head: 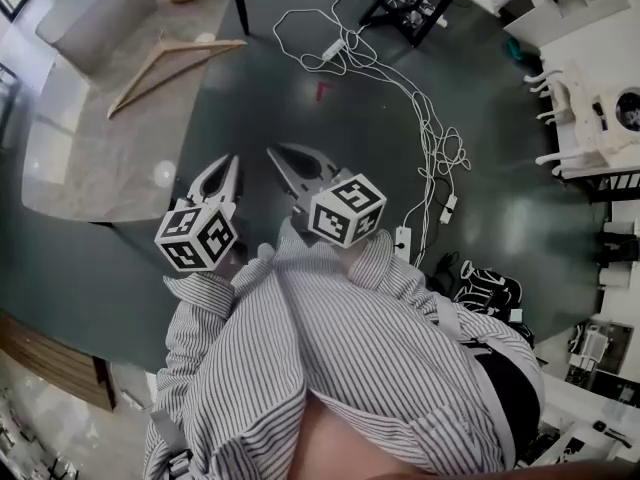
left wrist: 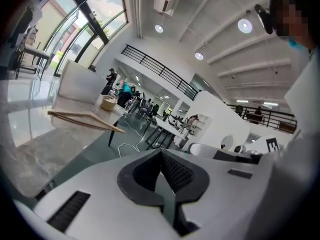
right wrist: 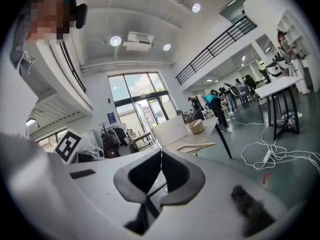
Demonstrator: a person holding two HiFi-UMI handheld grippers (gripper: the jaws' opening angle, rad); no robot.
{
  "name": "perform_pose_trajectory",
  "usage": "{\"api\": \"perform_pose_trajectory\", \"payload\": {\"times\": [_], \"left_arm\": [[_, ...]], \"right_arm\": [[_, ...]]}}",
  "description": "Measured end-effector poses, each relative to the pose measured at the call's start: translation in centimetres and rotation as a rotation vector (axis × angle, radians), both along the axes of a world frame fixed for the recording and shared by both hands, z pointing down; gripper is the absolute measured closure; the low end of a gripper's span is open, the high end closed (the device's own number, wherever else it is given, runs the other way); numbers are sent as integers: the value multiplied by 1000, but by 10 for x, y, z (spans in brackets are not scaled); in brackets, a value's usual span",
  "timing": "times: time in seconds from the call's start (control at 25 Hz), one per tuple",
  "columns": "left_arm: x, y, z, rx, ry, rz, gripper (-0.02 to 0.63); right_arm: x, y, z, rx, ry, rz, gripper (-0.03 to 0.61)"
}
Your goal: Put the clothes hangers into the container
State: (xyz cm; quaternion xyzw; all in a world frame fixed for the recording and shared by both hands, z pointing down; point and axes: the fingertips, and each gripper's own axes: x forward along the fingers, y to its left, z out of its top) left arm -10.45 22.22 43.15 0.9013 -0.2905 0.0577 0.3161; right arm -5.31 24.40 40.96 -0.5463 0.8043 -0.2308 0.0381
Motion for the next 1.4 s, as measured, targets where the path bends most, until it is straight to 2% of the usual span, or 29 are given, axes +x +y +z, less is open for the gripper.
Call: {"api": "perform_pose_trajectory", "payload": {"times": [0.24,0.36,0.64,1.16,1.4], "left_arm": [[20,-9,15,25,-35,46,604],[27,-26,18,47,-60,38,604],[64,-118,12,89,-83,4,604],[158,-252,6,84,-100,12,604],[186,-300,-1,116,-119,-13,604]], "right_arm": [[21,-19,25,-32,18,12,563],[34,-45,24,-9,20,30,563],[56,-139,16,17,65,-66,563],[132,-286,6,27,55,-136,563],[159,-335,1,46,55,-160,563]]}}
